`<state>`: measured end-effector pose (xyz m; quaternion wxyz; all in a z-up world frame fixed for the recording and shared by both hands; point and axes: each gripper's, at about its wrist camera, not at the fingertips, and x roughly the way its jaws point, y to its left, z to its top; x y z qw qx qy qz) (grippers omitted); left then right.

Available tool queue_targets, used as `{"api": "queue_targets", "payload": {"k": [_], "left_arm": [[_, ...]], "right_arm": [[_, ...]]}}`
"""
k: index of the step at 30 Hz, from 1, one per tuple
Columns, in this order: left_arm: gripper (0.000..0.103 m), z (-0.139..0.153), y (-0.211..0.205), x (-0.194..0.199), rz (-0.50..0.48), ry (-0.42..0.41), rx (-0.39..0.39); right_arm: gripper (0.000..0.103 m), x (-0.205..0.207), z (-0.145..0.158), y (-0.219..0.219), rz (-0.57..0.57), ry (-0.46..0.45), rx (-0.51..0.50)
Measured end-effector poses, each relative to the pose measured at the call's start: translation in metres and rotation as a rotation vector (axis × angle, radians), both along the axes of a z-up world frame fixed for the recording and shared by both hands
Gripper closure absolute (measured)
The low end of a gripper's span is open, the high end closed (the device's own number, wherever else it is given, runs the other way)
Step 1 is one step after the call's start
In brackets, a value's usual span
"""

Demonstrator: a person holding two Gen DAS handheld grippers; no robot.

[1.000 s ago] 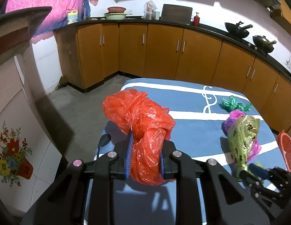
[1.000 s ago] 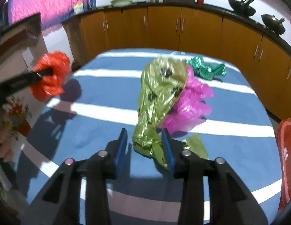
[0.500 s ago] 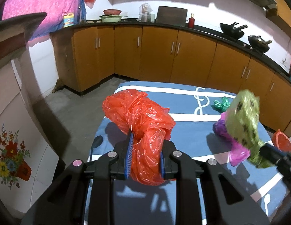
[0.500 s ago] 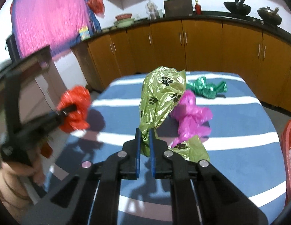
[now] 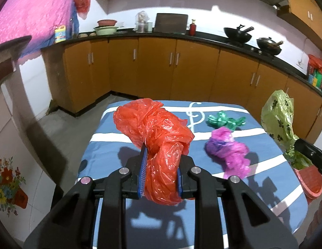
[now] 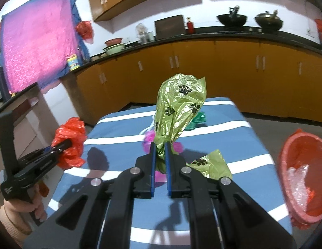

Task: Collect trash
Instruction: 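Carry the red bag with the left tool while the right tool carries the green bag to the basket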

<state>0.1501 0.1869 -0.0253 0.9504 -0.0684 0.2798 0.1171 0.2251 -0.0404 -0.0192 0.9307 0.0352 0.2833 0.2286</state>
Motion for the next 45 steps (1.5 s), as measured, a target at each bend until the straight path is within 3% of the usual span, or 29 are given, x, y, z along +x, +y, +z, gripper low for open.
{"api": "queue_targets", "payload": {"k": [27,34,45], "left_arm": [[0.08,0.017,-0.126,0.024,-0.277,-0.042,-0.002],[0.08,0.015,-0.174,0.037,-0.372,-0.039,-0.026],[0.08,0.001,-0.283,0.059,-0.587,-0.02,-0.047]], "right_arm": [[0.093,-0.006,-0.002,-0.113,-0.261,-0.051,-0.034],[0.093,-0.004,-0.005,-0.156,-0.351,-0.053,-0.052],[0.093,0.0,-0.02,-0.254,-0.529,-0.008,-0.054]]}}
